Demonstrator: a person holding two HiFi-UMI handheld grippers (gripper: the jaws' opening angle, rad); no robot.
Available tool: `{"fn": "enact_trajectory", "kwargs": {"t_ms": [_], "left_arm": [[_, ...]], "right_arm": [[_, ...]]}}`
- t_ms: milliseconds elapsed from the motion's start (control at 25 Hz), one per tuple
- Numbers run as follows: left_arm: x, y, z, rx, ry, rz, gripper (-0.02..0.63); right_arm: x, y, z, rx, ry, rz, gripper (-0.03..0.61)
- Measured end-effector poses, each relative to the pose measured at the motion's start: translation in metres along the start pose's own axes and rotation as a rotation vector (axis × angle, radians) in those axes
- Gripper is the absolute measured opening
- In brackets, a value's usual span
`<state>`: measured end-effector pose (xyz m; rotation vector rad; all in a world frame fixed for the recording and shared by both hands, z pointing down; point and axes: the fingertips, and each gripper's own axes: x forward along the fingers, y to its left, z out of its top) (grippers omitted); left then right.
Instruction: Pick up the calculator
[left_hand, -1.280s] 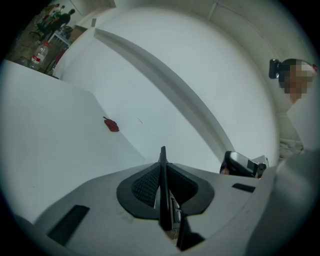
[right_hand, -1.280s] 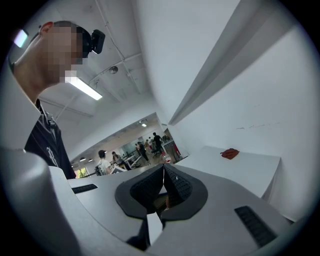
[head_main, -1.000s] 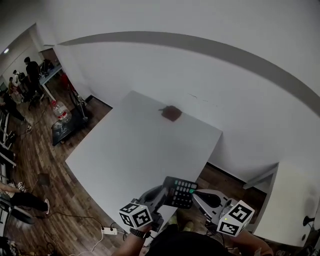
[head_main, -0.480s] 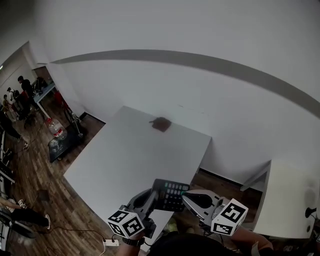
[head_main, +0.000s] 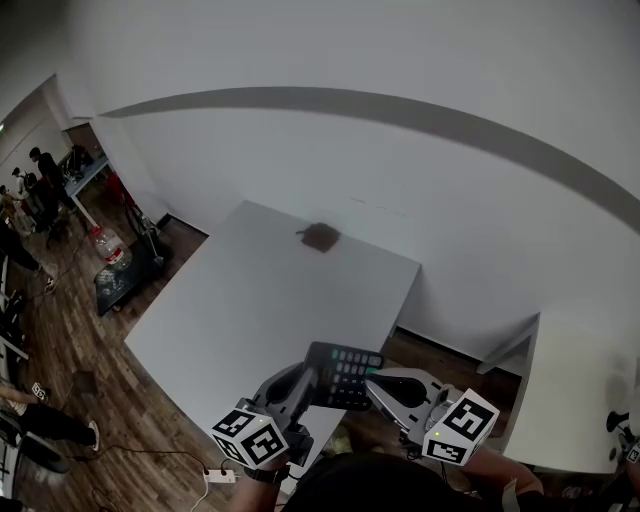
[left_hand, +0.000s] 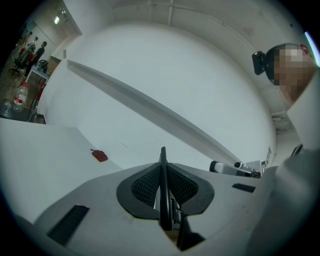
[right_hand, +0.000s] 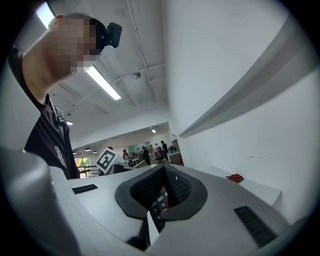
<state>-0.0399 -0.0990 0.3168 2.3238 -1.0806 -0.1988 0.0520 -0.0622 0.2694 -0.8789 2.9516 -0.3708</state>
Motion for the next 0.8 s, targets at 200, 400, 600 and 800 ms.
{"fn": "enact_trajectory", "kwargs": {"t_ms": [200, 400, 600, 800], "left_arm": [[0.002, 0.005, 0.001, -0.006, -0.009, 0.000, 0.043], [0.004, 0.006, 0.004, -0.001, -0.007, -0.008, 0.043], [0.007, 0.006, 0.003, -0.003, -0.004, -0.013, 0.043], [0.003, 0.006, 0.004, -0.007, -0.005, -0.017, 0.043]], "right_arm": [[0.004, -0.003, -0.004, 0.001, 0.008, 0.003, 0.014], [0.008, -0.003, -0.002, -0.002, 0.009, 0.000, 0.014], [0.008, -0.006, -0.005, -0.002, 0.011, -0.005, 0.013], [0.011, -0.002, -0.005, 0.002, 0.018, -0.002, 0.014]]}}
